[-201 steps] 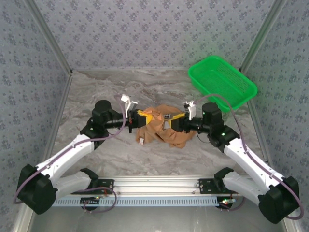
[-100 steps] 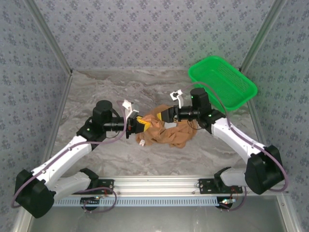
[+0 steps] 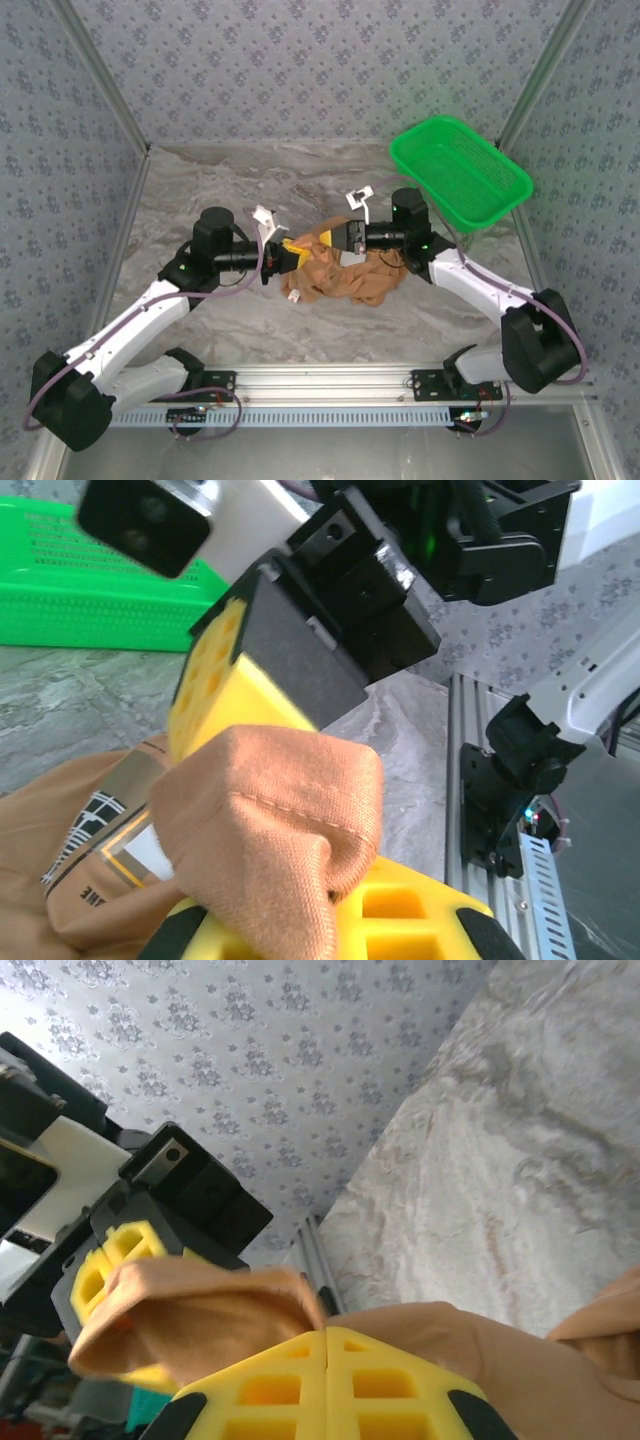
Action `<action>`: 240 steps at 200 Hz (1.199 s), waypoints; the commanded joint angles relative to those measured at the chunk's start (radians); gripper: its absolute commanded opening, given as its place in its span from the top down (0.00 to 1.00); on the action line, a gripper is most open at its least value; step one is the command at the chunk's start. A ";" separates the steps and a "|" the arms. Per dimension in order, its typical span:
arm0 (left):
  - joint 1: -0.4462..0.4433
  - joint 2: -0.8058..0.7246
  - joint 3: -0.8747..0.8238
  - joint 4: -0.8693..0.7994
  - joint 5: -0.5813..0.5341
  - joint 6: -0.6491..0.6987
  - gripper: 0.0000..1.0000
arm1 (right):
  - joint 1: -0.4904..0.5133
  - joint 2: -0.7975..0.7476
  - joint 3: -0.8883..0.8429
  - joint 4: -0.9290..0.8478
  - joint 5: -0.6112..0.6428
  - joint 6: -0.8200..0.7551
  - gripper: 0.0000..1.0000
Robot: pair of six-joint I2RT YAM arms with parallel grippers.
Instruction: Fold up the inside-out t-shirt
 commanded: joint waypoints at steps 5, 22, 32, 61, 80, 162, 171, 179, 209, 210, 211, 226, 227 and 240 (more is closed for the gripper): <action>0.000 0.021 0.002 0.016 -0.057 -0.005 1.00 | -0.032 -0.142 0.019 -0.176 0.124 -0.136 1.00; 0.003 0.056 -0.001 0.021 -0.068 -0.009 1.00 | -0.034 -0.210 0.038 -0.347 0.262 -0.276 1.00; 0.005 0.078 -0.002 0.032 -0.058 -0.008 1.00 | -0.031 -0.235 0.036 -0.389 0.353 -0.301 1.00; 0.005 0.112 -0.002 0.079 0.009 -0.015 1.00 | -0.019 -0.188 0.017 -0.431 0.405 -0.275 0.79; 0.003 0.107 -0.001 0.080 0.016 -0.012 1.00 | 0.028 -0.127 0.024 -0.428 0.365 -0.281 0.60; 0.003 0.105 0.000 0.053 0.004 -0.001 1.00 | 0.095 -0.026 0.020 -0.346 0.287 -0.246 0.62; 0.003 0.106 0.001 0.054 0.002 0.000 1.00 | 0.096 -0.029 0.019 -0.349 0.297 -0.246 0.71; 0.004 0.107 0.000 0.052 -0.003 0.002 1.00 | 0.097 -0.032 0.022 -0.355 0.303 -0.247 0.79; 0.003 0.107 -0.008 0.049 -0.028 -0.001 1.00 | 0.083 -0.097 0.035 -0.456 0.335 -0.302 0.96; 0.003 0.107 -0.008 0.049 -0.029 -0.002 1.00 | 0.082 -0.100 0.036 -0.458 0.337 -0.305 0.97; 0.003 0.107 -0.008 0.049 -0.030 -0.002 1.00 | 0.081 -0.104 0.036 -0.462 0.339 -0.307 0.97; 0.004 0.112 -0.014 0.061 -0.047 -0.015 1.00 | 0.065 -0.158 0.043 -0.506 0.364 -0.342 1.00; 0.005 0.113 -0.016 0.063 -0.048 -0.016 1.00 | 0.064 -0.162 0.043 -0.509 0.366 -0.344 1.00; 0.004 0.122 -0.021 0.073 -0.061 -0.026 1.00 | 0.052 -0.210 0.039 -0.534 0.387 -0.370 1.00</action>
